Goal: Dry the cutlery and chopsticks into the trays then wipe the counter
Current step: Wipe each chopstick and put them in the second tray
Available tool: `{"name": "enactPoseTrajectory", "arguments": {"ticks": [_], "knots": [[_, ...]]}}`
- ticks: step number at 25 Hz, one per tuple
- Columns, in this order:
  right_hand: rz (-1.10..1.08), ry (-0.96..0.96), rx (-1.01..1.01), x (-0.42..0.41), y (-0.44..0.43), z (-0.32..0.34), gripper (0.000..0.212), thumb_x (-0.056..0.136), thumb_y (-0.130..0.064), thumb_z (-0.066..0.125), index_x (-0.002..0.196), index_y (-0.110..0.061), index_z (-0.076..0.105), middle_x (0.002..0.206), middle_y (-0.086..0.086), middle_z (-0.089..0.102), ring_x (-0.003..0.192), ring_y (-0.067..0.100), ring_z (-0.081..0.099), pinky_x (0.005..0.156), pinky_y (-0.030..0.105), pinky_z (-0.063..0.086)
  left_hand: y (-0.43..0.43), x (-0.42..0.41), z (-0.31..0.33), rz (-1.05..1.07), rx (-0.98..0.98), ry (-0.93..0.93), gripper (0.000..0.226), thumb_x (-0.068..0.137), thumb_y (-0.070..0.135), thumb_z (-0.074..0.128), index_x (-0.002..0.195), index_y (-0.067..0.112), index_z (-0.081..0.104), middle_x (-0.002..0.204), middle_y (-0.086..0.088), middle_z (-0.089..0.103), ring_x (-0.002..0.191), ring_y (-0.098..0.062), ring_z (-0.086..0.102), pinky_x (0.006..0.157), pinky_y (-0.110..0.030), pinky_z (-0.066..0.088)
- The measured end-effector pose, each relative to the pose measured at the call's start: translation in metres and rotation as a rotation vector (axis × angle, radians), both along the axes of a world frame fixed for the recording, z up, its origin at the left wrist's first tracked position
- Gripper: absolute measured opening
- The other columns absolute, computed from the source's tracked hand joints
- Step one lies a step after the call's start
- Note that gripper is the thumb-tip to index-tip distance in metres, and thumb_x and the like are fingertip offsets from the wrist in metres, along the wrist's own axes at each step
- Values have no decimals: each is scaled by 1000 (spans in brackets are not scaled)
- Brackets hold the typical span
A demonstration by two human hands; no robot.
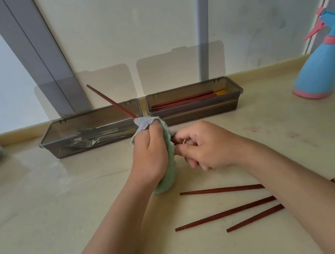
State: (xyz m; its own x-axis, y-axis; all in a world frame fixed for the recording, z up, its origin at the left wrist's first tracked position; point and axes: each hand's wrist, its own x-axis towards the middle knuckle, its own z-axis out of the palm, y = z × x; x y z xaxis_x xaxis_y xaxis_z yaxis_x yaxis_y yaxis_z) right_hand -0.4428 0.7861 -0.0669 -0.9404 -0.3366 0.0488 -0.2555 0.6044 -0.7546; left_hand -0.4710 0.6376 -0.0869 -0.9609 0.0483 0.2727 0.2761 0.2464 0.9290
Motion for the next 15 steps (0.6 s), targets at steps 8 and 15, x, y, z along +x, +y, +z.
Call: {"name": "enactPoseTrajectory", "arguments": {"ticks": [8, 15], "knots": [[-281, -87, -556, -17, 10, -2, 25, 98, -20, 62, 95, 5, 66, 66, 8, 53, 46, 15, 43, 38, 19, 23, -2, 12, 7, -508, -399, -106, 48, 103, 24, 42, 59, 7, 47, 56, -8, 58, 56, -13, 60, 61, -29, 51], [-705, -71, -925, -39, 43, 3, 13, 100, -13, 58, 91, -5, 64, 72, 7, 58, 45, 12, 48, 35, 19, 25, -1, 15, 7, -613, -549, -19, 48, 104, 28, 41, 58, 16, 37, 55, 3, 34, 51, -14, 32, 51, -30, 31]]}}
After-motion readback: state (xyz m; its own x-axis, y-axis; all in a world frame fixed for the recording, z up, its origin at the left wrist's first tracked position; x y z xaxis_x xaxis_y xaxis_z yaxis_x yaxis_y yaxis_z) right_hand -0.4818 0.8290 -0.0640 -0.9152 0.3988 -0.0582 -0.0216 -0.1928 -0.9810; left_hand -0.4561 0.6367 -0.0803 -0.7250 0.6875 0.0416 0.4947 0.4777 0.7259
